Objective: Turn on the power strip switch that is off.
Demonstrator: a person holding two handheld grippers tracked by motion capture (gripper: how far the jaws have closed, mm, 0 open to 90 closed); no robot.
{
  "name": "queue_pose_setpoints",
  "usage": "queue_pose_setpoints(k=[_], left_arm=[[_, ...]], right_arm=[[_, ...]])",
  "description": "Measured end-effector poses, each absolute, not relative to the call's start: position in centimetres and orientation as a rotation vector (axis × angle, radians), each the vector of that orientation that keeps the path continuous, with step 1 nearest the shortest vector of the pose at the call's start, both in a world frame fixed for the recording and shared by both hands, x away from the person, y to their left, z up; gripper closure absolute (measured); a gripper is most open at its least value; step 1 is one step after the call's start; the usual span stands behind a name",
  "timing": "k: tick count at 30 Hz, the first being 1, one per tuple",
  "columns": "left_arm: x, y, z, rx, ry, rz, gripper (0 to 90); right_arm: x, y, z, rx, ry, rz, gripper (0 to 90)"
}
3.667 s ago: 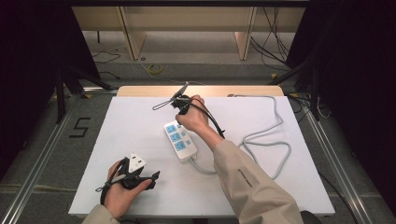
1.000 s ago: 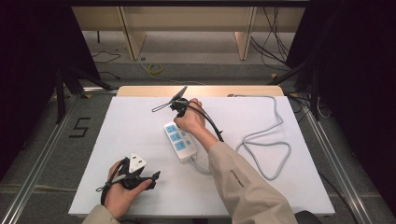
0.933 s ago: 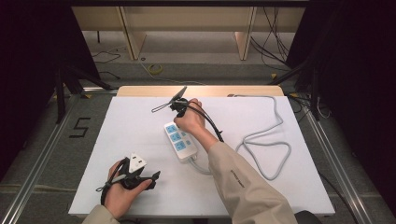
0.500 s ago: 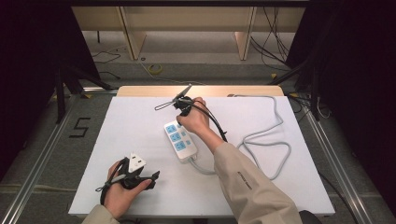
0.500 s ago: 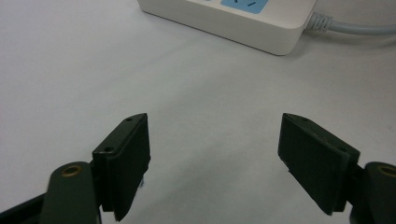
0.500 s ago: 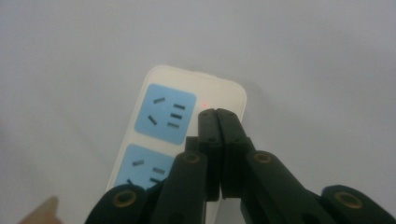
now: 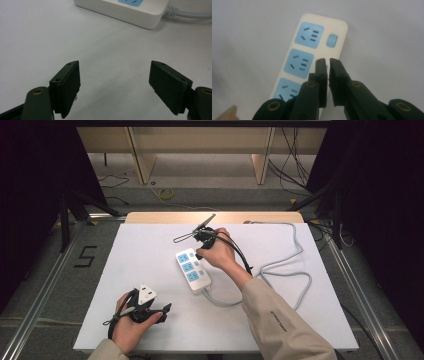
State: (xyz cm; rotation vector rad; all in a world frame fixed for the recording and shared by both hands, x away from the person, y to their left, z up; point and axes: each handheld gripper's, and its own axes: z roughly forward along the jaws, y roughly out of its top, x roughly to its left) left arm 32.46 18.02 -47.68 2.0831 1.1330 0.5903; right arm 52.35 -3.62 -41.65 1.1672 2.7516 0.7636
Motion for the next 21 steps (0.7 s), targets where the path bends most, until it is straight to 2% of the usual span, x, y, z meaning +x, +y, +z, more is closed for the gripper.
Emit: queue_pose_setpoints(k=[21], left_arm=[[32.6, 17.8, -47.8, 2.086, 1.131, 0.582, 25.0]], right_arm=[[46.9, -9.2, -41.2, 1.121, 2.756, 0.851, 78.2]])
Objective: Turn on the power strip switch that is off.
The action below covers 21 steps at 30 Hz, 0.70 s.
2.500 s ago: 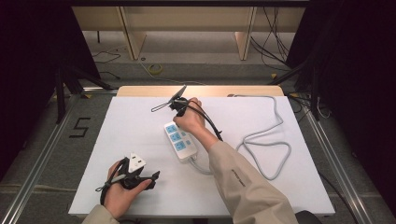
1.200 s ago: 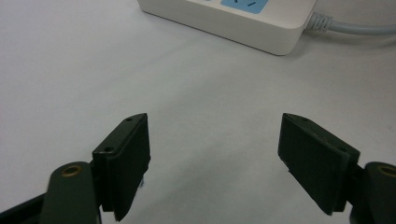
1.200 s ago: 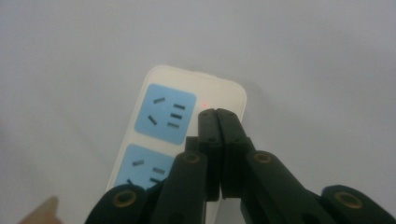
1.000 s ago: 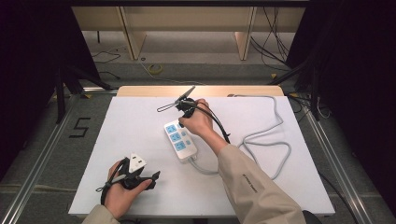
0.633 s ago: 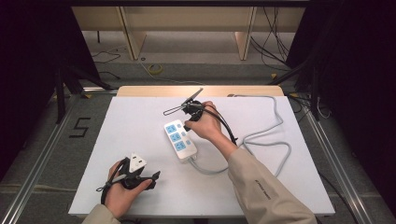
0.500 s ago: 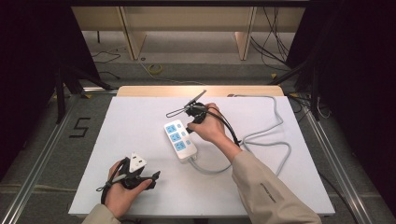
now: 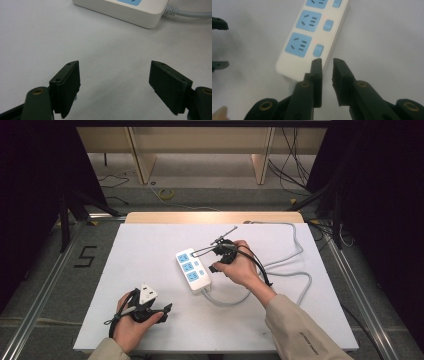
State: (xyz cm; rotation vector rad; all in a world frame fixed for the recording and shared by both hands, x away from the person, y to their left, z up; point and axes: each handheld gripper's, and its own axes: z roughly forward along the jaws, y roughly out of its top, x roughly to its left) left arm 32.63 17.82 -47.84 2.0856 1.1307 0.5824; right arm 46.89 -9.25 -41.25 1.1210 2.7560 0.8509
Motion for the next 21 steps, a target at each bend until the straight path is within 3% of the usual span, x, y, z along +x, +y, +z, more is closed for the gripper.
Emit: queue_pose_setpoints(k=[21], left_arm=[[32.8, 17.8, -47.9, 2.075, 1.145, 0.574, 24.7]], right_arm=[[41.8, -16.0, -42.5, 1.148, 2.695, 0.928, 70.0]])
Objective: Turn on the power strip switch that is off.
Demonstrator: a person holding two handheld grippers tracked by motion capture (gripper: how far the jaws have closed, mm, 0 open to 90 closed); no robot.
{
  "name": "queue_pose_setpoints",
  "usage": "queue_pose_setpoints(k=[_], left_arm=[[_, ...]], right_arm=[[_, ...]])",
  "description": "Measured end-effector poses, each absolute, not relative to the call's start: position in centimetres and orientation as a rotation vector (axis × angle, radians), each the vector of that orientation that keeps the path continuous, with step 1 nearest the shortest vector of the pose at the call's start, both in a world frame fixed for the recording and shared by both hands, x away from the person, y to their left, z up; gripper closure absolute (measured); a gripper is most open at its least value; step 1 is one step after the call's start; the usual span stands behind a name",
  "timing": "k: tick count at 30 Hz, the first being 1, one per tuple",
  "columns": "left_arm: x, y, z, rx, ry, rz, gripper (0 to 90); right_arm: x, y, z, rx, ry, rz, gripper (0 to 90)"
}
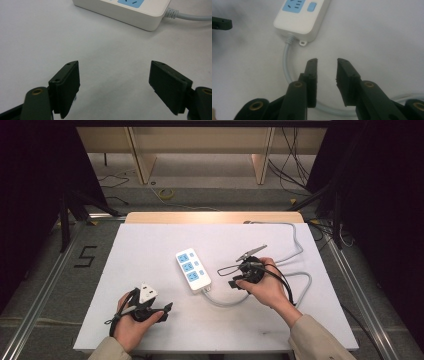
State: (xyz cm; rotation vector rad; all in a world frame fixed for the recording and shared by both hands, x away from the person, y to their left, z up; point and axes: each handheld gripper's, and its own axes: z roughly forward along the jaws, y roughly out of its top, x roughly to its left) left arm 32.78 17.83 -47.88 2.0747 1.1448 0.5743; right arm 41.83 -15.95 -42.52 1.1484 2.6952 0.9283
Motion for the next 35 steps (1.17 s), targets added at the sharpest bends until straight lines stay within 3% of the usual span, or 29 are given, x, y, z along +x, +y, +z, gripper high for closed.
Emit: queue_pose_setpoints(k=[21, 35], left_arm=[[32.9, 17.8, -48.0, 2.073, 1.150, 0.576, 24.5], [32.9, 18.1, -47.9, 2.067, 1.156, 0.580, 24.2]], right_arm=[[37.3, -22.4, -44.6, 1.165, 2.636, 0.963, 60.4], [35.2, -24.0, -45.1, 1.156, 2.582, 1.031, 57.6]])
